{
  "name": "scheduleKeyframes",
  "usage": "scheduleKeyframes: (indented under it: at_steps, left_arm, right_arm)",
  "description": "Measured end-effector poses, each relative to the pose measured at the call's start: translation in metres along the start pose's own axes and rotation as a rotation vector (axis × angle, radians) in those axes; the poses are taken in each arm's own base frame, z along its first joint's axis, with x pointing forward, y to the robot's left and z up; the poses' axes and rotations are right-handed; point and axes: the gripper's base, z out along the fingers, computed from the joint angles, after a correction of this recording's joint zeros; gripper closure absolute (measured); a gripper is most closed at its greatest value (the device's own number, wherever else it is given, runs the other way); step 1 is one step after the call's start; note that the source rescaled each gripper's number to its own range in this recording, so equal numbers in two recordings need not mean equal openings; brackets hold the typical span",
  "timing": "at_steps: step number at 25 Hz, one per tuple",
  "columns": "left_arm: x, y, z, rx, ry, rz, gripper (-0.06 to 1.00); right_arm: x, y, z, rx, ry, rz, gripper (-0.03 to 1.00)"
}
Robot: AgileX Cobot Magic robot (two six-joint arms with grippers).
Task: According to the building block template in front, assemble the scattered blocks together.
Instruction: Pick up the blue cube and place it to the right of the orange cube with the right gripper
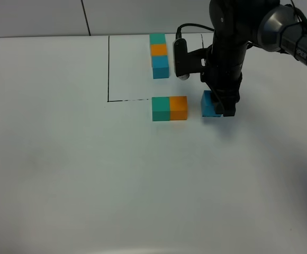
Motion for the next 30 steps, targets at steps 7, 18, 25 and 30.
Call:
scheduleKeyframes:
  at_steps: [7, 18, 25, 30]
  left_arm:
    - [0.000, 0.000, 0.000, 0.000, 0.000, 0.000, 0.15]
    - [0.000, 0.000, 0.000, 0.000, 0.000, 0.000, 0.15]
    - [0.000, 0.000, 0.000, 0.000, 0.000, 0.000, 0.15]
    - [0.000, 0.000, 0.000, 0.000, 0.000, 0.000, 0.15]
  right_arm:
    - [-0.002, -0.003, 0.024, -0.020, 0.011, -0.036, 0.96]
    - [-0.007, -0.010, 0.039, 0.036, -0.017, -0.038, 0.96]
    - [-0.009, -0.013, 0.041, 0.063, -0.031, -0.038, 0.96]
    - [-0.010, -0.014, 0.041, 0.083, -0.041, -0.033, 0.96]
